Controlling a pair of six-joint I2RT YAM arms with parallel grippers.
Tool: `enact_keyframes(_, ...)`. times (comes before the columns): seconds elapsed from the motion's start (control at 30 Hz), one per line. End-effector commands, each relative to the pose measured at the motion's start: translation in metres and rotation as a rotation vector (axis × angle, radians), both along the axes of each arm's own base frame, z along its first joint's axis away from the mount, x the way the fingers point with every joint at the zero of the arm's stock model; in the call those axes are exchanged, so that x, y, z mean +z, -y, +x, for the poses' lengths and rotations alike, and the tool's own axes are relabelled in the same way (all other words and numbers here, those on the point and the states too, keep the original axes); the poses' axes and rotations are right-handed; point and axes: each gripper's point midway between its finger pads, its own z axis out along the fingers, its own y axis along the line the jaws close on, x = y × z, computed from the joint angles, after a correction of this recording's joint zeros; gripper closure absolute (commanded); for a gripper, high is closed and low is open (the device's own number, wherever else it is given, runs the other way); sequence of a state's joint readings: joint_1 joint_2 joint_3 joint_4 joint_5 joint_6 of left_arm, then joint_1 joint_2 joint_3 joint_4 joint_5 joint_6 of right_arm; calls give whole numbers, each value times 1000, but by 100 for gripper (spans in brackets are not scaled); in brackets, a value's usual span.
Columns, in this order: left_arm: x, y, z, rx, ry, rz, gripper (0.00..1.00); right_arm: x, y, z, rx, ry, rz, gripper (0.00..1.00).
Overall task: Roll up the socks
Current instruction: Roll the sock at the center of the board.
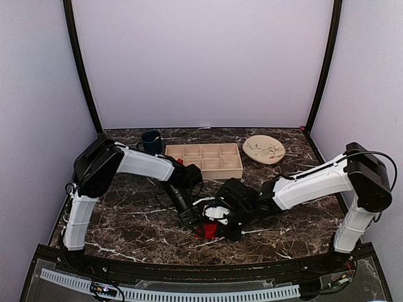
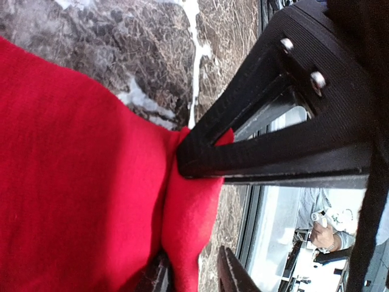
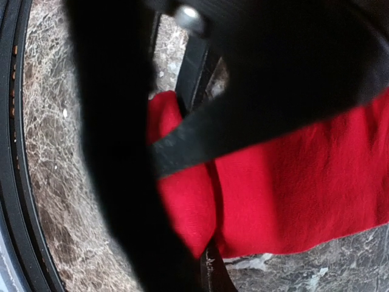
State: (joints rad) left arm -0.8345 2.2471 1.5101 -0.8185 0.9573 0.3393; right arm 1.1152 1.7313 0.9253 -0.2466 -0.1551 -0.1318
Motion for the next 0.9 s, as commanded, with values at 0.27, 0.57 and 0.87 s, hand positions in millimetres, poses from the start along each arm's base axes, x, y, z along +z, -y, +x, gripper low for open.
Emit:
enact_keyframes(0.27,3,-19,24,88,140,25,69,-10,6,3,-34,-128,19,100)
enact_keyframes(0.57,12,-23,35,136,168,-9,67,-10,5,3,-50,-168,35,100)
enact_keyframes(0.87,13,-39,58,237,282,0,67,-13,7,3,-63,-226,42,100)
